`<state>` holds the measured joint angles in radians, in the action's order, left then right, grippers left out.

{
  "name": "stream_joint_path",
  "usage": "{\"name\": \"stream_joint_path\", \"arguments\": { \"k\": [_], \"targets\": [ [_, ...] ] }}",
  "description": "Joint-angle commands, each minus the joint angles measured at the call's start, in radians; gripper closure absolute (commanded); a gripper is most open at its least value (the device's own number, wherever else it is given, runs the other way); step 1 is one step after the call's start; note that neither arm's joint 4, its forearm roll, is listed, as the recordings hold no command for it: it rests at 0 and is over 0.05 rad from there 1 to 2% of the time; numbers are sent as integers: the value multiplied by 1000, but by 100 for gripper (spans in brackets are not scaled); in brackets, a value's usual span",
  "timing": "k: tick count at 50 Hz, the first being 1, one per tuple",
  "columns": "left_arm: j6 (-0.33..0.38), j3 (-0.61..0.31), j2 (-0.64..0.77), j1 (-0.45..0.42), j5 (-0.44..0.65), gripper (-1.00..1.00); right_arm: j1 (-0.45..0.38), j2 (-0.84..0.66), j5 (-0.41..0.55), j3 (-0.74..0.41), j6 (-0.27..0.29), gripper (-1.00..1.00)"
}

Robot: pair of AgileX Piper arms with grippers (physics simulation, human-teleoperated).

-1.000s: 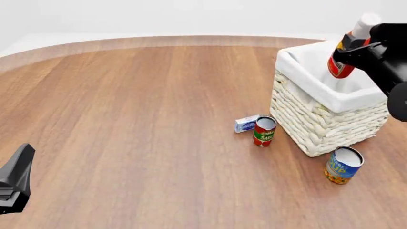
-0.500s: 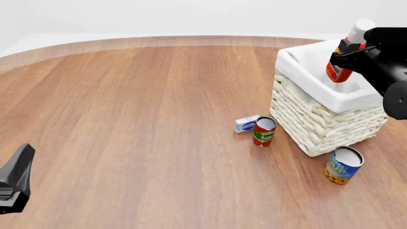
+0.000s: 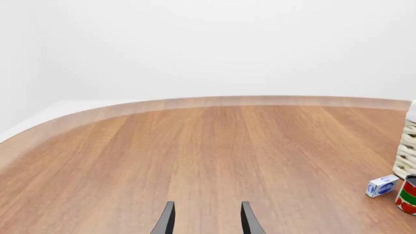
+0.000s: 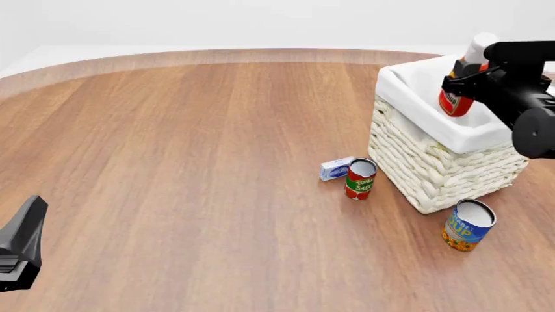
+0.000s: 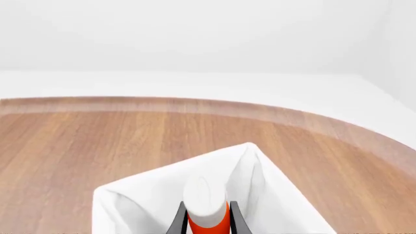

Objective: Pick up the ketchup, and put it in the basket.

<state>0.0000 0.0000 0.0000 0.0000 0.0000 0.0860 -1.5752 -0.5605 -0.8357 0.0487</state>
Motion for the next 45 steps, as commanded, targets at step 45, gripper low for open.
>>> {"name": "stream_joint_path", "arguments": {
  "k": [45],
  "targets": [
    [0, 0, 0, 0, 0, -100, 11, -26, 8, -4, -27, 100]
  ]
}}
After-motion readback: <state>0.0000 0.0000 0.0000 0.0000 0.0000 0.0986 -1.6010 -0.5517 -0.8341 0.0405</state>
